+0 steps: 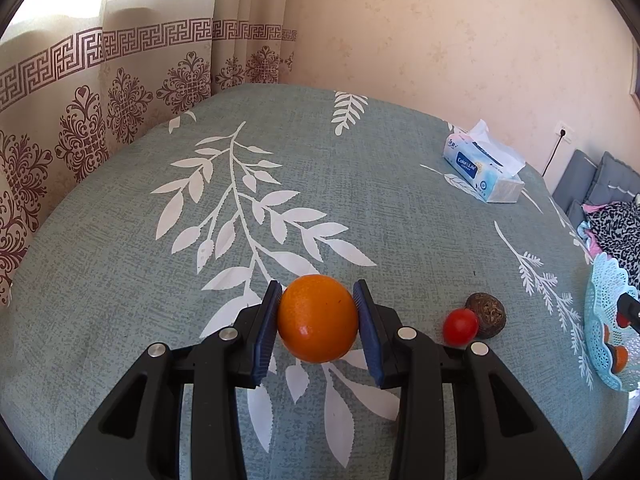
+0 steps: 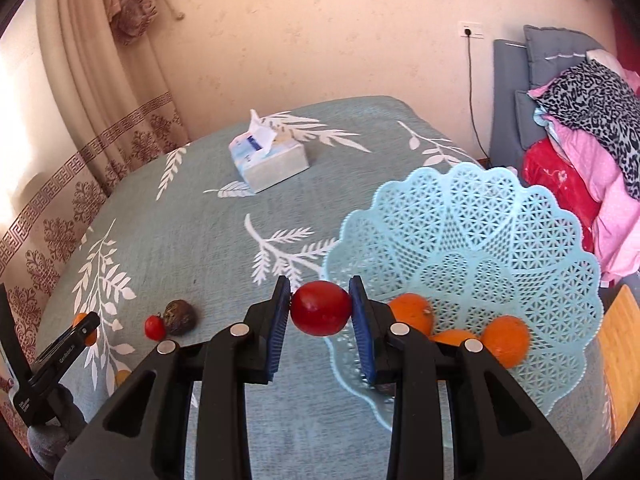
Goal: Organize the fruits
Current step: 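Carry the red tomato into the blue basket and open the right gripper, then lower the held orange into the blue basket and open the left gripper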
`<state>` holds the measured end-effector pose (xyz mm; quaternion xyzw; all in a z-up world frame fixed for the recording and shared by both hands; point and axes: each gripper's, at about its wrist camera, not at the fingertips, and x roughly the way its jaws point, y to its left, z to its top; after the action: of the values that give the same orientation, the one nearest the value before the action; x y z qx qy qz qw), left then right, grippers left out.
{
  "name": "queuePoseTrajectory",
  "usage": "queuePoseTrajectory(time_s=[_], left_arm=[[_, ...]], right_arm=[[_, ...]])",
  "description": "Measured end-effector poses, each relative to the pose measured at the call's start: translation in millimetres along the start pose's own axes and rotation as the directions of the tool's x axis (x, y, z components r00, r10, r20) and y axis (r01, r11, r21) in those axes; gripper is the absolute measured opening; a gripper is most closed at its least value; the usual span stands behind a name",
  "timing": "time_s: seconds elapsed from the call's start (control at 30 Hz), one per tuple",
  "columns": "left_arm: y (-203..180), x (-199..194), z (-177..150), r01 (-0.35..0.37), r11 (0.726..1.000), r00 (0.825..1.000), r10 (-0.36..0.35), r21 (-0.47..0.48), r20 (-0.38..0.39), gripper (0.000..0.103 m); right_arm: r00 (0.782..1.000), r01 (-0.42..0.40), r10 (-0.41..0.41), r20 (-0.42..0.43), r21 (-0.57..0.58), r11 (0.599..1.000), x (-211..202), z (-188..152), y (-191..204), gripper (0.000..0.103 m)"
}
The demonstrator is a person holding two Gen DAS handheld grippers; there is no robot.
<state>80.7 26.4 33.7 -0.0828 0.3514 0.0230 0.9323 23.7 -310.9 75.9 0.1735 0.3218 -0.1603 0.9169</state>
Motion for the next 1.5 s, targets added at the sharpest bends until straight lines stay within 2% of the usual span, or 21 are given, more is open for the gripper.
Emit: queuePoseTrajectory(time_s=[0.27,0.5,0.63,0.7,0.83,1.07,1.3,1.5], left_arm=[[0.3,0.7,0.0,-0.004,1.000,1.000,0.004,0.000,0.001,0.037],[0.5,-0.4,0.2,-0.011,1.000,1.000,0.011,0.000,0.015,0.037],[-0.9,-4.0,1.0,-0.032,0.999,0.999,0.031,0.008,0.044,0.037],[-1.6,-7.0,1.9,-0.046,0.999,0.997,0.045,0.014,0.065,0.037],[-3.2,-12.4,5.9,-0.050,0.999,0.995,0.049,0.018,0.082,0.037],[-18.7,-27.1,16.4,-0.030,0.998,0.994,0.024,0.055,0.104,0.037],[-54.8,-43.9,33.5,0.021,0.992,0.989,-0.038,0.124,0.141,0.037],[-97.1,-43.6,44.4,0.090,0.979,0.985,-0.115,0.185,0.125,0.037]], right_arm=[[0.994,0.105,-0.108,0.032,0.102,0.989,-11.0,1.6,-52.1,0.031],[0.983,0.163,-0.174,0.066,0.144,0.976,-19.1,-0.9,-73.1,0.033],[0.976,0.173,-0.191,0.102,0.160,0.972,-27.6,-0.5,-77.6,0.046],[0.970,0.188,-0.209,0.127,0.159,0.969,-32.3,-0.9,-78.3,0.050],[0.949,0.231,-0.255,0.186,0.142,0.963,-41.1,-2.3,-77.4,0.051],[0.887,0.325,-0.341,0.311,0.104,0.940,-54.3,-9.1,-73.9,0.055],[0.865,0.332,-0.350,0.359,0.114,0.936,-58.6,-9.8,-81.1,0.055],[0.847,0.334,-0.354,0.396,0.119,0.935,-59.1,-13.5,-83.7,0.055]])
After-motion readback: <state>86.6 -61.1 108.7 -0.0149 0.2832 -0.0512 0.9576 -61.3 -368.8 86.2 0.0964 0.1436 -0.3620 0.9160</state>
